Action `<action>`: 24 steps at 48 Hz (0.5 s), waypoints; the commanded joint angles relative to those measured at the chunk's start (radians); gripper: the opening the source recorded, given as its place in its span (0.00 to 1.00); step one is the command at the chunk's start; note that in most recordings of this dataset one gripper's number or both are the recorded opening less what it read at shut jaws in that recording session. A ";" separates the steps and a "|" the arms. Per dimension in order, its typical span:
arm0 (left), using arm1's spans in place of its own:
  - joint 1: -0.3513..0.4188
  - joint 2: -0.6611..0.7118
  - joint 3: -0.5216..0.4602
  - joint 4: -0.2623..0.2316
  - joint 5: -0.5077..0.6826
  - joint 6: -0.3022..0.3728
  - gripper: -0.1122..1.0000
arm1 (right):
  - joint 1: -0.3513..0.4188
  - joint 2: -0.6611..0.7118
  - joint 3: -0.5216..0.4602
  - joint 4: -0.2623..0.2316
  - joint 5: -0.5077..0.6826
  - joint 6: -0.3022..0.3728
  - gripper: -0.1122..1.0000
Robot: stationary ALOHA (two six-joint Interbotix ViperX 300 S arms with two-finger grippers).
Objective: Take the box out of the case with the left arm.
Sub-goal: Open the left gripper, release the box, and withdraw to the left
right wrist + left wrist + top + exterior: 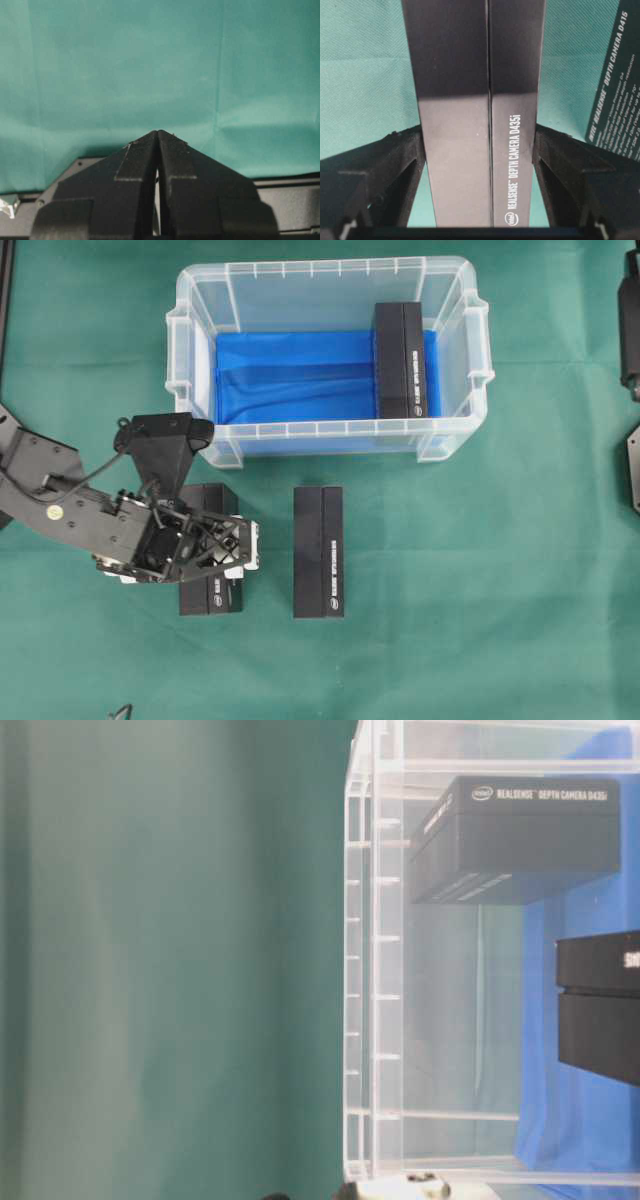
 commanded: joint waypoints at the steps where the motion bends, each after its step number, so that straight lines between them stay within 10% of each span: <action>1: 0.002 -0.009 0.008 0.000 -0.017 -0.003 0.67 | 0.000 -0.003 -0.009 -0.002 -0.005 0.002 0.10; 10: 0.002 -0.009 0.006 0.000 -0.034 -0.003 0.92 | 0.000 -0.003 -0.009 -0.002 -0.005 0.002 0.10; 24: 0.002 -0.015 -0.003 0.000 -0.041 -0.002 0.92 | 0.000 -0.003 -0.009 -0.002 -0.005 0.002 0.10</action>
